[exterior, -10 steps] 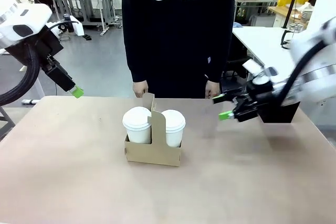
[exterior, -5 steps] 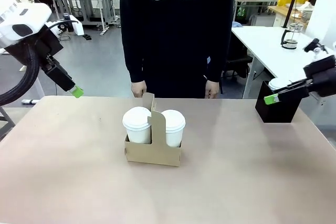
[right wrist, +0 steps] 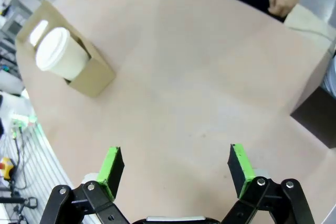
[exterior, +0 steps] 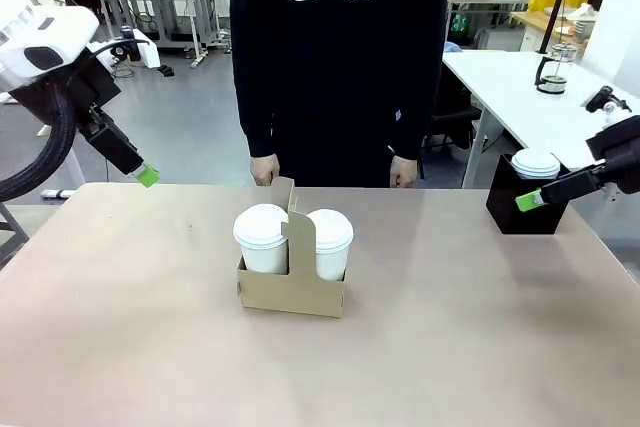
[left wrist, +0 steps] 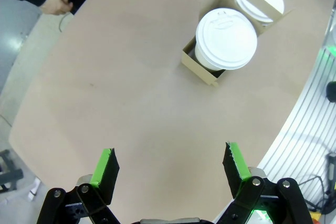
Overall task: Pour a drink into a cup and package it in a carrier.
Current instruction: Insert the held 600 ml Paper Cup into the Cup Carrier.
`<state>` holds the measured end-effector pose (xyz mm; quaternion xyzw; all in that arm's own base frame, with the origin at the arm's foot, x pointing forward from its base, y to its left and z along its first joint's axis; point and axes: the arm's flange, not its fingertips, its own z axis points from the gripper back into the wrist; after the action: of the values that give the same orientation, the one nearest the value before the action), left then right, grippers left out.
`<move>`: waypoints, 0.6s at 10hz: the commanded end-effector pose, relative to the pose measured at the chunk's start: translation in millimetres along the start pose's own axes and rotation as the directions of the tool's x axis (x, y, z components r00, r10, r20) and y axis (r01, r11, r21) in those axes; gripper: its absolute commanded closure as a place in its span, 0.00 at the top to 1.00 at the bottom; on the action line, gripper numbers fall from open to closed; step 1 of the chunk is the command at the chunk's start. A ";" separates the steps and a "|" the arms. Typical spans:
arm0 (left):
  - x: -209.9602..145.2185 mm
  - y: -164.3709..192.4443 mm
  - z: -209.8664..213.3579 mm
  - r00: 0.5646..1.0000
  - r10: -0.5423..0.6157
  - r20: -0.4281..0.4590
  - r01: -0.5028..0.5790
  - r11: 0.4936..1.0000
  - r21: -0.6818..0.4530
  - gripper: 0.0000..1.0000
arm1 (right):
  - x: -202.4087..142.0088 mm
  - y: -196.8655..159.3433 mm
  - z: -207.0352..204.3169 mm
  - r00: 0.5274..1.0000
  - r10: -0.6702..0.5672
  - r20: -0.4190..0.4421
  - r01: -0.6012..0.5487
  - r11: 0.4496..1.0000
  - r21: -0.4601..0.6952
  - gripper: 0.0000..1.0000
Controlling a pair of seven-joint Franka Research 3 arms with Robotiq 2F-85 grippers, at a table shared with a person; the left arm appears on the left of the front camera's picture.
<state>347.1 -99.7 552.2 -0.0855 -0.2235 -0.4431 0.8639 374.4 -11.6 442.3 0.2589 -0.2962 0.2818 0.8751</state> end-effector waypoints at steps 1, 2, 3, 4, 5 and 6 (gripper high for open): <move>0.8 0.3 1.8 1.000 0.014 -0.018 -0.013 1.000 0.015 1.00 | 4.1 2.8 8.3 1.000 0.020 0.016 -0.019 1.000 -0.019 1.00; 0.8 0.3 1.8 1.000 0.014 -0.018 -0.013 1.000 0.015 1.00 | 4.1 2.8 8.3 1.000 0.020 0.016 -0.019 1.000 -0.019 1.00; 0.8 0.3 1.8 1.000 0.014 -0.018 -0.013 1.000 0.015 1.00 | 4.1 2.8 8.3 1.000 0.020 0.016 -0.019 1.000 -0.019 1.00; 0.8 0.3 1.8 1.000 0.014 -0.018 -0.013 1.000 0.015 1.00 | 4.1 2.8 8.3 1.000 0.020 0.016 -0.019 1.000 -0.019 1.00; 0.8 0.3 1.8 1.000 0.014 -0.018 -0.013 1.000 0.015 1.00 | 4.1 2.8 8.3 1.000 0.020 0.016 -0.019 1.000 -0.019 1.00; 0.8 0.3 1.8 1.000 0.014 -0.018 -0.013 1.000 0.015 1.00 | 4.1 2.8 8.3 1.000 0.020 0.016 -0.019 1.000 -0.019 1.00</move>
<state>347.1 -99.7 552.3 -0.0854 -0.2237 -0.4431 0.8639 373.3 -13.0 451.5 0.2566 -0.3113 0.2889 0.8682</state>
